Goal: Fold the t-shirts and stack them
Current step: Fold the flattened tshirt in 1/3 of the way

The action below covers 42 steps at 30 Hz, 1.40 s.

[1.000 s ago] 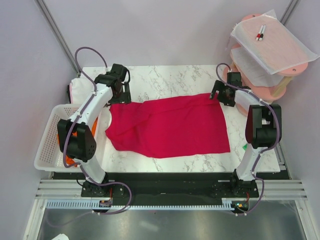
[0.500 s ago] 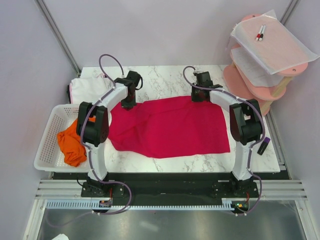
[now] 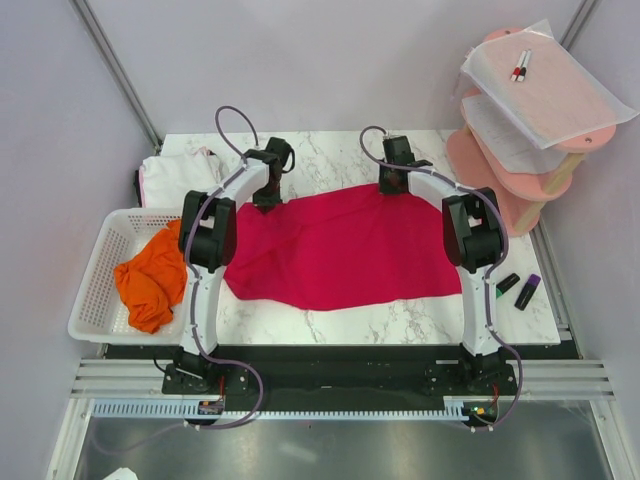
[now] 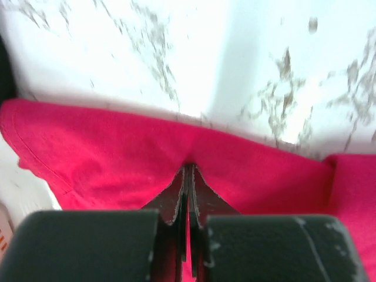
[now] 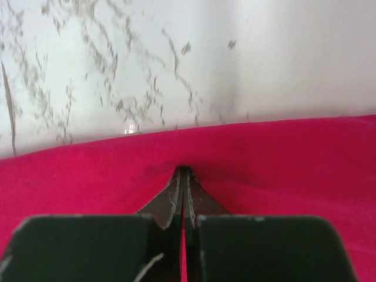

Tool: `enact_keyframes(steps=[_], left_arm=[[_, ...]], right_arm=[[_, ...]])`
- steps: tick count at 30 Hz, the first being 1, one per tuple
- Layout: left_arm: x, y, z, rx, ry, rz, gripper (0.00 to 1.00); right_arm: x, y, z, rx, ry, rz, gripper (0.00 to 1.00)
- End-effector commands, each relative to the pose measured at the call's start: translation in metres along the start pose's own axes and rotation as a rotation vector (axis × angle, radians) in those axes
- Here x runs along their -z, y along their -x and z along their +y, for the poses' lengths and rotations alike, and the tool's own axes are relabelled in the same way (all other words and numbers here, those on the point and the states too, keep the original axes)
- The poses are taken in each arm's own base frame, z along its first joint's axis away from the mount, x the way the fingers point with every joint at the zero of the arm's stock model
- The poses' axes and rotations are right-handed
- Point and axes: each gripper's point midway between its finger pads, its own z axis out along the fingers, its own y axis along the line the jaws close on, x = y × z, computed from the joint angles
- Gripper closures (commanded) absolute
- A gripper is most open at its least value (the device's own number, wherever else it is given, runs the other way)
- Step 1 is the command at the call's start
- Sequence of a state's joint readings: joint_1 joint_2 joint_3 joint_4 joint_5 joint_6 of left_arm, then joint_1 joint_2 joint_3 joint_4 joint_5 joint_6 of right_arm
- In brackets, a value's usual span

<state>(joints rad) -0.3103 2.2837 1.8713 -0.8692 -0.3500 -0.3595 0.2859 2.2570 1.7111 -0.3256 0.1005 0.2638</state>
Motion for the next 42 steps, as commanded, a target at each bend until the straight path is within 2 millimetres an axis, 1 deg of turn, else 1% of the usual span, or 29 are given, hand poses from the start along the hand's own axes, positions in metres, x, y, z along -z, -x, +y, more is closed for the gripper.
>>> enact_keyframes(steps=[1, 2, 3, 4, 6, 8, 10, 12, 13, 14, 16, 17, 18, 19, 20, 21, 22, 23, 24, 26, 28, 29, 30, 31, 32, 33, 35, 36, 42], left_arm=[[-0.009, 0.035, -0.002, 0.022, 0.015, -0.051, 0.98], [-0.011, 0.040, -0.002, 0.028, 0.019, -0.056, 0.98], [-0.005, 0.057, -0.004, 0.048, 0.009, -0.093, 0.98], [-0.014, 0.056, -0.004, 0.045, 0.018, -0.081, 0.98], [-0.013, 0.075, -0.007, 0.072, 0.008, -0.124, 0.98], [-0.022, 0.081, -0.010, 0.073, 0.006, -0.131, 0.98], [-0.018, 0.095, -0.012, 0.090, -0.011, -0.173, 0.98], [-0.012, 0.099, -0.016, 0.083, -0.023, -0.194, 0.98], [-0.007, 0.105, -0.017, 0.090, -0.032, -0.221, 0.98], [0.004, 0.103, -0.015, 0.087, -0.036, -0.232, 0.98], [0.024, 0.107, -0.015, 0.091, -0.052, -0.280, 0.98], [0.044, 0.110, -0.012, 0.102, -0.076, -0.332, 0.98], [0.054, 0.109, -0.012, 0.103, -0.097, -0.349, 0.98], [0.063, 0.106, -0.014, 0.100, -0.123, -0.362, 0.98], [0.079, 0.103, -0.010, 0.109, -0.147, -0.390, 0.94], [0.086, 0.098, -0.013, 0.105, -0.167, -0.394, 0.91], [0.094, 0.094, -0.015, 0.102, -0.194, -0.400, 0.88], [0.090, 0.081, -0.016, 0.091, -0.201, -0.383, 0.83], [0.107, 0.079, -0.017, 0.087, -0.220, -0.406, 0.80], [0.104, 0.059, -0.021, 0.067, -0.222, -0.384, 0.71], [0.114, 0.052, -0.021, 0.065, -0.233, -0.392, 0.60], [0.111, 0.041, -0.023, 0.053, -0.232, -0.376, 0.46], [0.117, 0.039, -0.025, 0.050, -0.240, -0.390, 0.41], [0.114, 0.031, -0.027, 0.042, -0.241, -0.376, 0.37], [0.115, 0.027, -0.030, 0.035, -0.245, -0.378, 0.33], [0.115, 0.025, -0.029, 0.035, -0.245, -0.378, 0.32], [0.112, 0.017, -0.030, 0.029, -0.241, -0.367, 0.32], [0.111, 0.016, -0.028, 0.029, -0.230, -0.367, 0.32], [0.103, 0.007, -0.024, 0.019, -0.201, -0.350, 0.32]], right_arm=[[-0.028, -0.006, -0.032, -0.015, -0.142, 0.020, 1.00], [-0.030, -0.004, -0.034, -0.019, -0.144, 0.017, 1.00], [-0.034, 0.002, -0.036, -0.031, -0.147, 0.007, 1.00], [-0.035, 0.006, -0.044, -0.048, -0.155, 0.000, 1.00], [-0.037, 0.015, -0.051, -0.068, -0.158, -0.014, 1.00], [-0.034, 0.020, -0.054, -0.075, -0.154, -0.025, 1.00], [-0.023, 0.028, -0.053, -0.083, -0.139, -0.060, 1.00], [-0.001, 0.030, -0.052, -0.100, -0.122, -0.099, 1.00], [0.008, 0.041, -0.049, -0.127, -0.098, -0.152, 0.98], [0.029, 0.042, -0.048, -0.135, -0.079, -0.178, 0.96], [0.050, 0.053, -0.048, -0.175, -0.054, -0.244, 0.86], [0.071, 0.053, -0.050, -0.193, -0.042, -0.268, 0.77], [0.079, 0.054, -0.059, -0.217, -0.049, -0.282, 0.59], [0.087, 0.055, -0.063, -0.255, -0.045, -0.297, 0.51], [0.097, 0.049, -0.069, -0.278, -0.042, -0.299, 0.45], [0.101, 0.047, -0.084, -0.312, -0.059, -0.299, 0.41], [0.104, 0.042, -0.091, -0.337, -0.063, -0.292, 0.39], [0.107, 0.031, -0.107, -0.381, -0.082, -0.280, 0.39], [0.107, 0.025, -0.114, -0.403, -0.096, -0.274, 0.38], [0.103, 0.008, -0.131, -0.437, -0.127, -0.247, 0.38], [0.095, -0.002, -0.138, -0.452, -0.136, -0.229, 0.38], [0.091, -0.008, -0.142, -0.464, -0.140, -0.217, 0.38], [0.087, -0.010, -0.138, -0.479, -0.119, -0.215, 0.38], [0.079, -0.019, -0.135, -0.487, -0.109, -0.185, 0.38], [0.077, -0.016, -0.150, -0.521, -0.118, -0.207, 0.38], [0.074, -0.011, -0.147, -0.552, -0.086, -0.222, 0.38], [0.066, -0.018, -0.149, -0.590, -0.061, -0.218, 0.39], [0.064, -0.012, -0.146, -0.614, -0.027, -0.241, 0.39], [0.048, -0.008, -0.143, -0.662, 0.014, -0.238, 0.39]])
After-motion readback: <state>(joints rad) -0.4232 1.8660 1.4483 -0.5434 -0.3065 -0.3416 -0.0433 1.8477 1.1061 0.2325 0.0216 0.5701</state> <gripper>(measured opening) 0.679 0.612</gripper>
